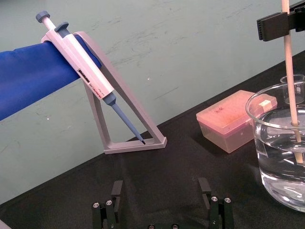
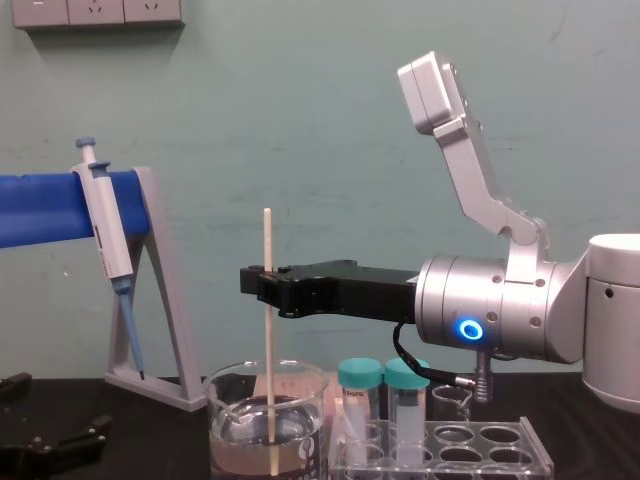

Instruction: Hold the thermometer with one hand and immerse one end into the beaker, then reinsert it into the test tube rack.

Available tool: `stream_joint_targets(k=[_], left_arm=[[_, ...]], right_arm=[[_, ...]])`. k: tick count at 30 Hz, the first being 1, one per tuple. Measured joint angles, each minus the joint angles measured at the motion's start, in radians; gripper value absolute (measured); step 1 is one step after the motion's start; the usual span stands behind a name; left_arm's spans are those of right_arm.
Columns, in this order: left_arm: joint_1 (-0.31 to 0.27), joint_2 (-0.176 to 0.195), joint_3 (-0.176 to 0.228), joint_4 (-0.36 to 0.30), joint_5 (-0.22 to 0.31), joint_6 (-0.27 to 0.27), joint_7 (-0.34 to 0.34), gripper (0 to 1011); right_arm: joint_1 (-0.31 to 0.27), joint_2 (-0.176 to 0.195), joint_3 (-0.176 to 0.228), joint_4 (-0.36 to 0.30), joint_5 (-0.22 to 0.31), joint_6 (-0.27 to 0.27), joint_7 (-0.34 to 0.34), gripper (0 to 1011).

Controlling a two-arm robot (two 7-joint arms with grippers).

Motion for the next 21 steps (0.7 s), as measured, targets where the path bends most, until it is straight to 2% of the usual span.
stream_joint_targets(k=[21], left_arm=[[0.0, 0.0, 0.0, 0.0, 0.0, 0.0, 0.0, 1004]], right_arm=[[0.0, 0.0, 0.0, 0.0, 0.0, 0.0, 0.0, 55]])
